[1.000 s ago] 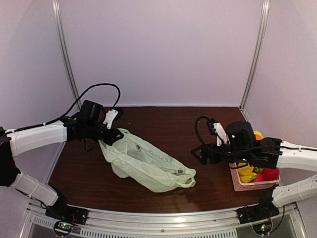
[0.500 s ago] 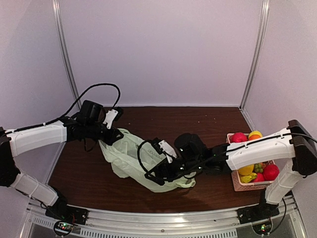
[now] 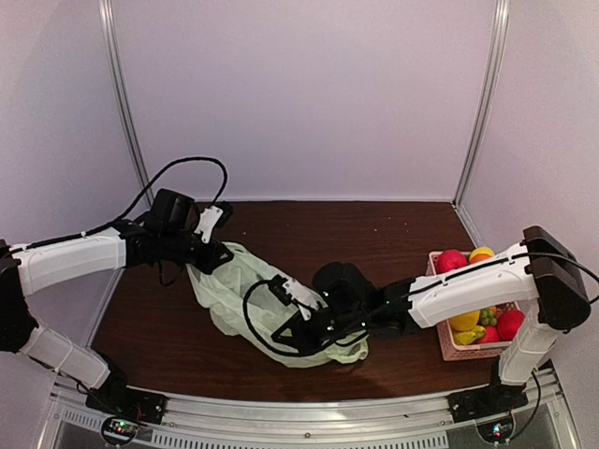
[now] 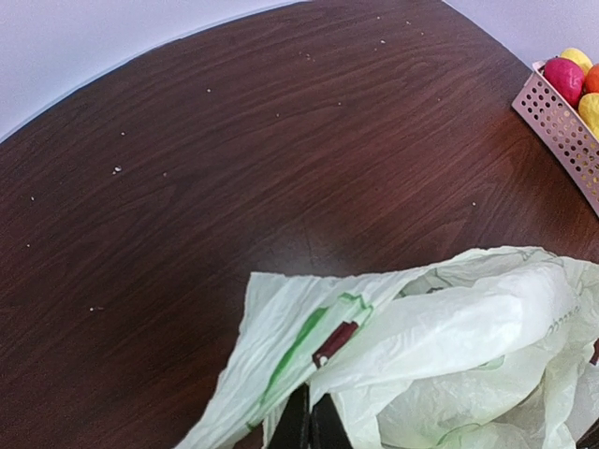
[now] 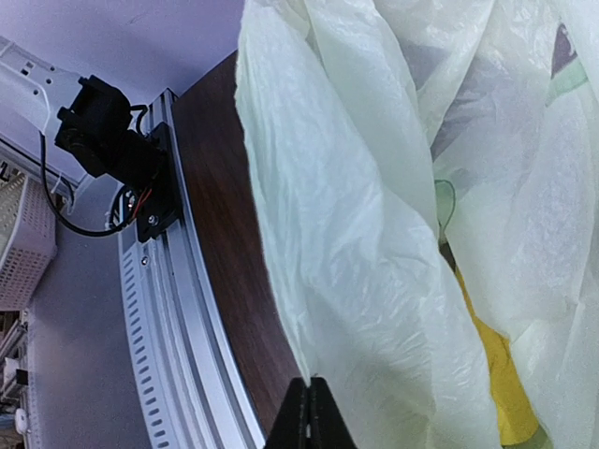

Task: Untie the knot of the plastic bag and take out the fruit
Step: Adjust the bag opening on the takeout bag.

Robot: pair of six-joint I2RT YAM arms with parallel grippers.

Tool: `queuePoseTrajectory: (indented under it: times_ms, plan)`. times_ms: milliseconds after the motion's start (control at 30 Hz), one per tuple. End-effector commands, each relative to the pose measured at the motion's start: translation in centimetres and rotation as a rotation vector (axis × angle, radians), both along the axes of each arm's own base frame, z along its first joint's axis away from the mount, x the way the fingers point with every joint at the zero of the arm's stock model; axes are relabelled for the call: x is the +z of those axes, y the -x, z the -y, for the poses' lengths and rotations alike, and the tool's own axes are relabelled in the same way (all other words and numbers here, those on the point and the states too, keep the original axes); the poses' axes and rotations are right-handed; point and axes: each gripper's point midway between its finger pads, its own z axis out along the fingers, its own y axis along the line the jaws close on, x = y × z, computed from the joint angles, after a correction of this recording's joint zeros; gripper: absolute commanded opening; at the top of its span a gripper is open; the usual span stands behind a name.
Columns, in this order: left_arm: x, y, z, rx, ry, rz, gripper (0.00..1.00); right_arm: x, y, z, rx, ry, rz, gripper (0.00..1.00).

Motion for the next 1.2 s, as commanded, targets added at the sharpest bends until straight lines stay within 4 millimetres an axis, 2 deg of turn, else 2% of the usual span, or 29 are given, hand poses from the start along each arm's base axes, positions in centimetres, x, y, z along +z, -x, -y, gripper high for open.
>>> queuePoseTrajectory:
  times_ms: [0,267,467,567,633,767,800,833,867,967,1100,1167]
  plan:
    - [1.2,-0.4,0.3,0.011,0.021,0.024,0.0,0.8,2.4,-1.0,0.076,-0.02,-0.007,0.0]
    - [1.1,-1.0,-0.6,0.07,-0.001,0.037,0.0,-1.9,7.0,-2.2,0.19,0.05,-0.059,0.0]
    - [0.7,-1.2,-1.1,0.102,-0.02,0.038,0.0,-5.3,9.2,-3.1,0.257,0.116,-0.113,0.0]
    - [0.7,-1.3,-1.2,0.105,-0.023,0.038,0.0,-5.6,9.9,-3.3,0.279,0.125,-0.122,0.0]
    - [0.8,-1.2,-1.1,0.099,-0.017,0.039,0.0,-5.0,10.0,-3.3,0.283,0.114,-0.12,0.0]
    - [1.0,-0.9,-0.4,0.06,0.01,0.036,0.0,-2.6,9.8,-3.0,0.281,0.091,-0.088,0.0]
    - [1.0,-0.8,-0.2,0.052,0.012,0.035,0.0,-1.8,9.7,-2.8,0.278,0.09,-0.077,0.04]
    - [0.9,-0.8,-0.1,0.044,0.013,0.033,0.0,-1.0,9.5,-2.6,0.27,0.087,-0.063,0.18]
    - [1.0,-0.8,-0.1,0.039,0.016,0.033,0.0,-0.1,9.2,-2.4,0.261,0.081,-0.046,0.26]
    - [1.0,-0.7,0.1,0.026,0.02,0.032,0.0,2.7,8.0,-1.8,0.22,0.056,0.006,0.41]
    - [0.9,-0.5,0.4,0.011,0.024,0.03,0.0,6.0,6.0,-0.9,0.167,-0.003,0.045,0.53]
    - [1.0,-0.5,0.4,0.008,0.026,0.03,0.0,6.8,4.8,-0.7,0.124,-0.023,0.067,0.56]
